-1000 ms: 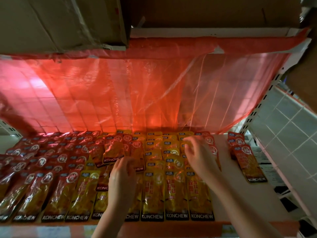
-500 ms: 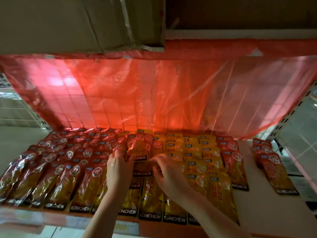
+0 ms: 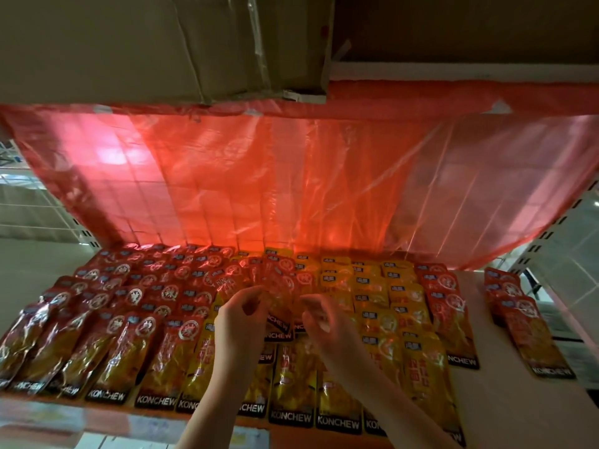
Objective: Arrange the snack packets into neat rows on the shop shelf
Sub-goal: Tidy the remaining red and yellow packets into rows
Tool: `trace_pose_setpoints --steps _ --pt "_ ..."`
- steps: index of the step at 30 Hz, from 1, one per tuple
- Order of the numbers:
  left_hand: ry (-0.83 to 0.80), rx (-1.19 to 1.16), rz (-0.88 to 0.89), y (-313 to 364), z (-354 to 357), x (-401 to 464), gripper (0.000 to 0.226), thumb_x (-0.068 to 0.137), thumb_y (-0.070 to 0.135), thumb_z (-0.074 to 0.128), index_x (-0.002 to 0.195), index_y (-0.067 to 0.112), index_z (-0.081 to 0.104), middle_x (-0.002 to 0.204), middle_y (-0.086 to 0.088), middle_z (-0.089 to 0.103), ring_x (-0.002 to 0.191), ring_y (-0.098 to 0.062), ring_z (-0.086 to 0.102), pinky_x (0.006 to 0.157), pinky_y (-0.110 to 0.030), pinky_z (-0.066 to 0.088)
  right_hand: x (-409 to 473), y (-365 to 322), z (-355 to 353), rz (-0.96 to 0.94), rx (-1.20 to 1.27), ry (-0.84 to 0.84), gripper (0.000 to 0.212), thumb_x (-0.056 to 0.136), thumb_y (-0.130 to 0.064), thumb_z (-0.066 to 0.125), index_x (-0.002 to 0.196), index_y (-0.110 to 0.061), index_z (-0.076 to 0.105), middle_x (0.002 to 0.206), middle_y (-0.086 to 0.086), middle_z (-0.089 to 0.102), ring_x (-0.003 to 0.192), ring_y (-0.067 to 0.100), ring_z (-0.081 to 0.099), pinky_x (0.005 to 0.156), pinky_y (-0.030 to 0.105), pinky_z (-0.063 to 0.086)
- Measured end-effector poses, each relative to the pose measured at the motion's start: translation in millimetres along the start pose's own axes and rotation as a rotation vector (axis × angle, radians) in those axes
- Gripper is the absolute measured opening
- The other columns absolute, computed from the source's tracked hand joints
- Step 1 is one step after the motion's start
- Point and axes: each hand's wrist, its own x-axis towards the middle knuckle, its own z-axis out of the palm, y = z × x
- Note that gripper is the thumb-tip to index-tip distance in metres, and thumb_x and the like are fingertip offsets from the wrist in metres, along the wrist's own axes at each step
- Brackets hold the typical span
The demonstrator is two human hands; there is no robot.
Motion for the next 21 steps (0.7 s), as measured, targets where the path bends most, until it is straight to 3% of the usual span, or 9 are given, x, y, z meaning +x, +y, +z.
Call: trace_pose_setpoints --steps 3,8,12,14,16,17,19,21 --pt "-0.069 -0.083 0.024 11 5 -13 0.022 0.086 0.008 0.062 0.106 0.015 0.068 0.088 0.006 0.069 0.074 -0.015 0.067 0.067 -0.038 0.059 -4 -4 -10 0.087 0.223 -0.103 0.049 0.086 -0.054 0.049 0.126 -0.025 0.048 0.121 -0.008 0.059 0.108 -0.002 0.056 0.077 0.016 0.052" --pt "-0.150 -0.221 0.109 26 26 -35 0.010 0.087 0.016 0.061 0.091 0.023 0.067 0.081 0.002 0.070 0.074 -0.019 0.068 0.064 -0.039 0.056 -13 -1 -26 0.144 0.574 -0.149 0.070 0.076 -0.058 0.065 0.130 -0.017 0.048 0.123 0.005 0.062 0.115 0.020 0.058 0.095 0.044 0.048" --pt "-0.295 -0.324 0.107 40 50 -52 0.022 0.096 0.018 0.045 0.093 0.022 0.067 0.087 0.003 0.071 0.082 -0.013 0.068 0.071 -0.032 0.056 -24 -4 -48 0.063 0.410 -0.102 0.049 0.082 -0.047 0.064 0.122 -0.019 0.055 0.112 0.004 0.065 0.106 0.019 0.063 0.090 0.042 0.052" --pt "-0.350 -0.327 0.110 45 61 -59 0.026 0.097 0.020 0.041 0.094 0.022 0.066 0.088 0.005 0.071 0.084 -0.010 0.067 0.074 -0.029 0.055 -31 1 -59 0.075 0.368 -0.004 0.042 0.083 -0.049 0.062 0.111 -0.017 0.061 0.101 0.005 0.069 0.096 0.020 0.066 0.087 0.043 0.053" --pt "-0.411 -0.310 0.143 48 72 -64 0.026 0.097 0.023 0.040 0.094 0.022 0.066 0.088 0.008 0.070 0.085 -0.008 0.066 0.077 -0.028 0.054 -36 10 -71 0.169 0.474 0.169 0.047 0.080 -0.053 0.064 0.103 -0.012 0.064 0.094 0.006 0.072 0.089 0.024 0.069 0.084 0.047 0.054" --pt "-0.443 -0.298 0.165 49 76 -66 0.025 0.096 0.025 0.041 0.094 0.022 0.066 0.088 0.007 0.070 0.085 -0.009 0.066 0.077 -0.029 0.054 -39 15 -78 0.198 0.542 0.265 0.038 0.083 -0.045 0.063 0.099 -0.010 0.065 0.089 0.005 0.073 0.085 0.026 0.070 0.081 0.046 0.055" --pt "-0.500 -0.273 0.174 51 86 -72 0.021 0.095 0.025 0.044 0.093 0.025 0.065 0.087 0.002 0.069 0.080 -0.019 0.065 0.075 -0.037 0.053 -44 24 -94 0.182 0.565 0.448 0.009 0.090 -0.020 0.060 0.091 -0.014 0.066 0.079 0.000 0.073 0.076 0.022 0.070 0.071 0.036 0.058" --pt "-0.534 -0.228 0.183 51 94 -75 0.018 0.095 0.020 0.047 0.092 0.029 0.063 0.085 0.004 0.069 0.079 -0.024 0.063 0.072 -0.037 0.050 -54 26 -113 0.061 0.424 0.555 0.007 0.089 -0.020 0.061 0.093 -0.019 0.066 0.081 -0.009 0.073 0.074 0.009 0.069 0.064 0.020 0.055"
